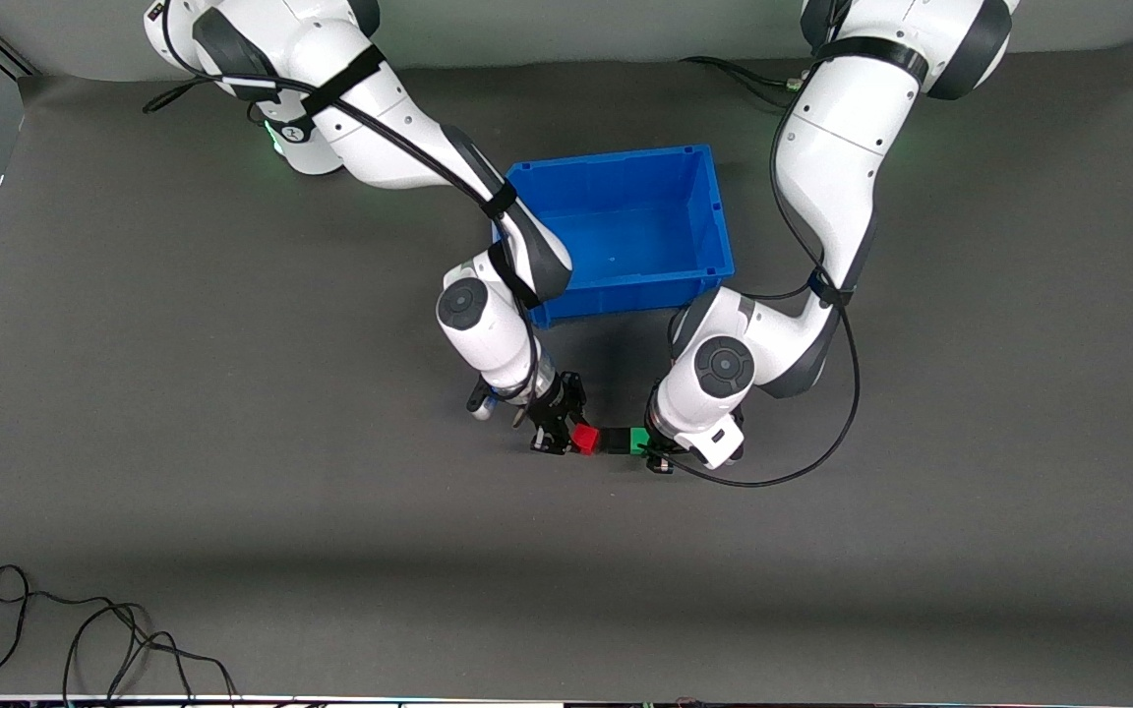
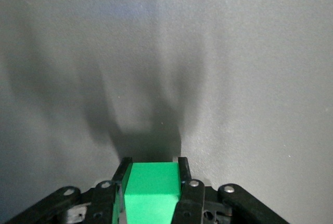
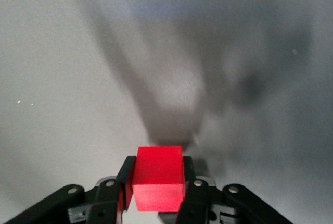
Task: Attach green and red cubes to black cube
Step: 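Press the red and green cubes against the black cube's opposite sides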
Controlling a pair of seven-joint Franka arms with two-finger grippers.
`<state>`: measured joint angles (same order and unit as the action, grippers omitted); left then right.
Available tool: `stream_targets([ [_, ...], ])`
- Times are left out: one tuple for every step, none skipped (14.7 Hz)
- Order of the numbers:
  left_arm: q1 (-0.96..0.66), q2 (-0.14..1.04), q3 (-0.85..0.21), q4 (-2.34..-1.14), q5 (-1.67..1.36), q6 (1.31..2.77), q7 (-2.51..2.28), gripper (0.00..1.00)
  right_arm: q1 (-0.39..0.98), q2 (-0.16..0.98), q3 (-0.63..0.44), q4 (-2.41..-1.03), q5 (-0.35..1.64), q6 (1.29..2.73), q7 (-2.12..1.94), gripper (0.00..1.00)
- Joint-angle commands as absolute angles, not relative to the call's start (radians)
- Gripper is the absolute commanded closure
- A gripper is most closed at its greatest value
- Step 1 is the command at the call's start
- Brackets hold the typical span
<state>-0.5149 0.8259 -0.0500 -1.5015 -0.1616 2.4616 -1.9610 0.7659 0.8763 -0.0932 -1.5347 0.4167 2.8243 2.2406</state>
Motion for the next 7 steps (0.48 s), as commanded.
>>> stream_targets([
  [-0.523, 0.828, -0.046, -1.476, -0.163, 2.431, -1.96, 1.0, 0.772, 0.911, -0.103, -1.483, 0.379, 2.819, 2.189, 0.68],
  [-0.523, 0.83, -0.046, -1.476, -0.163, 2.433, -1.962, 1.0, 0.77, 0.913, -0.103, -1.48, 0.379, 2.812, 2.181, 0.68],
  [-0.523, 0.828, -0.046, -1.476, -0.163, 2.433, -1.962, 1.0, 0.77, 0.913, -0.103, -1.471, 0.379, 2.798, 2.18, 0.68],
  [-0.523, 0.83, -0.046, -1.476, -0.163, 2.433, -1.965, 1.0, 0.77, 0.913, -0.103, -1.459, 0.38, 2.787, 2.18, 0.68],
  [-0.523, 0.83, -0.046, -1.476, -0.163, 2.433, -1.965, 1.0, 0.77, 0.913, -0.101, -1.45, 0.382, 2.775, 2.18, 0.68],
  [-0.523, 0.83, -0.046, -1.476, -0.163, 2.433, -1.965, 1.0, 0.77, 0.914, -0.101, -1.442, 0.385, 2.767, 2.181, 0.68],
  [-0.523, 0.83, -0.046, -1.476, -0.163, 2.433, -1.965, 1.0, 0.77, 0.914, -0.101, -1.437, 0.387, 2.767, 2.181, 0.68],
])
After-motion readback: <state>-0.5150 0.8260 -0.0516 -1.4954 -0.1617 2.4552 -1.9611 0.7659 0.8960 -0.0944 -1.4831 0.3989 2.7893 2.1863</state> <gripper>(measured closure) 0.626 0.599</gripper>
